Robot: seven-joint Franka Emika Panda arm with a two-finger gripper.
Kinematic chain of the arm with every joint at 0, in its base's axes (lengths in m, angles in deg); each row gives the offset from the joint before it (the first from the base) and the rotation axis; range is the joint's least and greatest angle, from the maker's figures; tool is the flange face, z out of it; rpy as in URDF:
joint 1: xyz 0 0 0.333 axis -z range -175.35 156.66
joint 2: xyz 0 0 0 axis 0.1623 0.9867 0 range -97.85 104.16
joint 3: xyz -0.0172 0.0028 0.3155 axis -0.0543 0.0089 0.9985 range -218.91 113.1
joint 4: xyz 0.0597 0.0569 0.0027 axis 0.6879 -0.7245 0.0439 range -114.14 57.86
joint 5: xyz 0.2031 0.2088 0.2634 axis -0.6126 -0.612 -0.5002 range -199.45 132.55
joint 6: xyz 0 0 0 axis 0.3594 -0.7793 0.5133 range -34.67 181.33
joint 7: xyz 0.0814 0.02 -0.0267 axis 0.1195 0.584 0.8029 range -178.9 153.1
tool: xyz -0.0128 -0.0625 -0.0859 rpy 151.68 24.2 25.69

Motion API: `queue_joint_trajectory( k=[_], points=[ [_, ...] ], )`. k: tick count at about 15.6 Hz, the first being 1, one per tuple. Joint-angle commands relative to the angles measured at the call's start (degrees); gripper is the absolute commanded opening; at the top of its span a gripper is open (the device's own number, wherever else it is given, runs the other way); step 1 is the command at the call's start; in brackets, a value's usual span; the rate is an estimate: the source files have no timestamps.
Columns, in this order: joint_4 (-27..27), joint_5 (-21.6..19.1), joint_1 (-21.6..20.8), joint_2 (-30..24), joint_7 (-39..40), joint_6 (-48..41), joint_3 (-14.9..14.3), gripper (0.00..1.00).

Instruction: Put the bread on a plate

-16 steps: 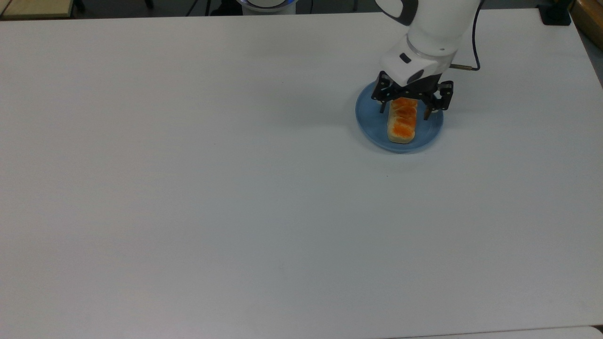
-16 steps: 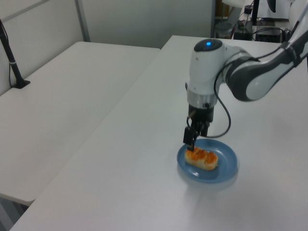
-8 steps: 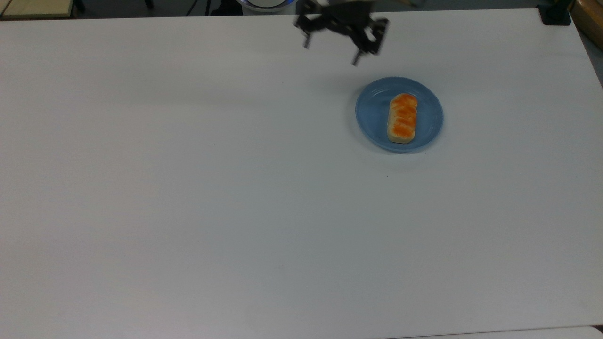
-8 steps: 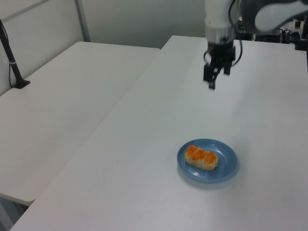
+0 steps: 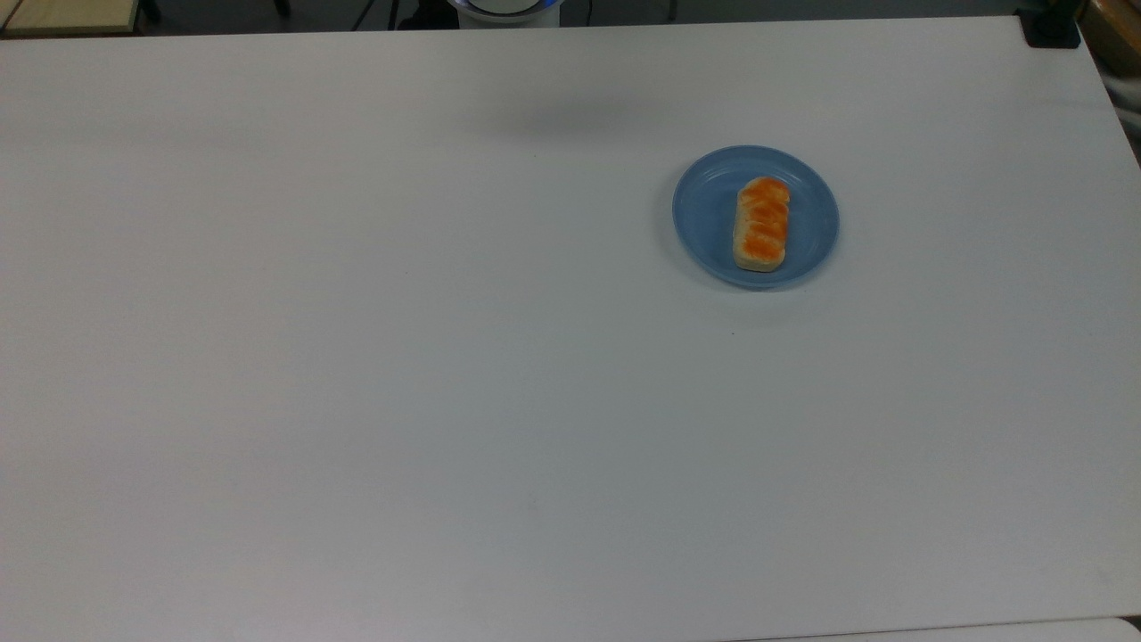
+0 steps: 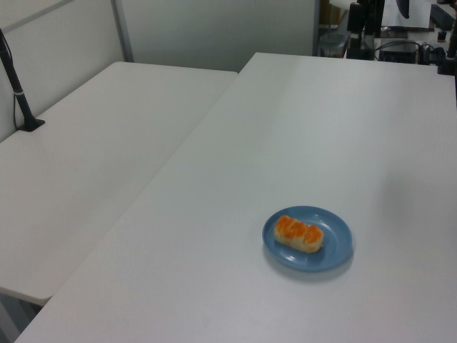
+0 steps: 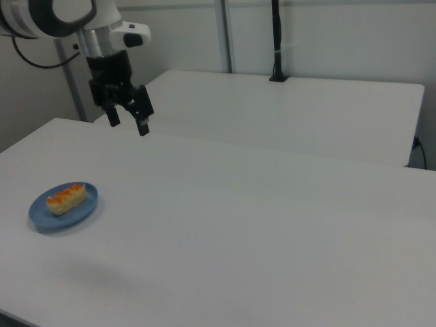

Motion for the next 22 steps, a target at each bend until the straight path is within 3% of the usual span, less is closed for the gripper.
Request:
queue_joint_trajectory(
  k=[1, 5, 11, 18, 19, 21, 22],
  points=[
    [-0.3, -1.0, -0.5, 0.4, 3.8, 1.5, -4.6, 1.0],
    [0.0, -0.9, -2.4, 0.3, 3.8, 2.8, -8.6, 1.0],
    [0.3, -0.6, -1.9, 4.6, 4.1, 14.5, -8.7, 1.0],
    [1.2, -0.3, -3.2, 6.1, 5.4, 13.7, -8.7, 1.0],
    [1.2, -0.3, -5.2, 6.1, 5.3, 12.4, -9.4, 1.0],
    [1.2, -0.3, -11.2, 5.9, 5.4, 10.3, -15.8, 1.0],
    [1.2, -0.3, -12.4, 5.9, 5.5, 10.3, -16.9, 1.0]
  ],
)
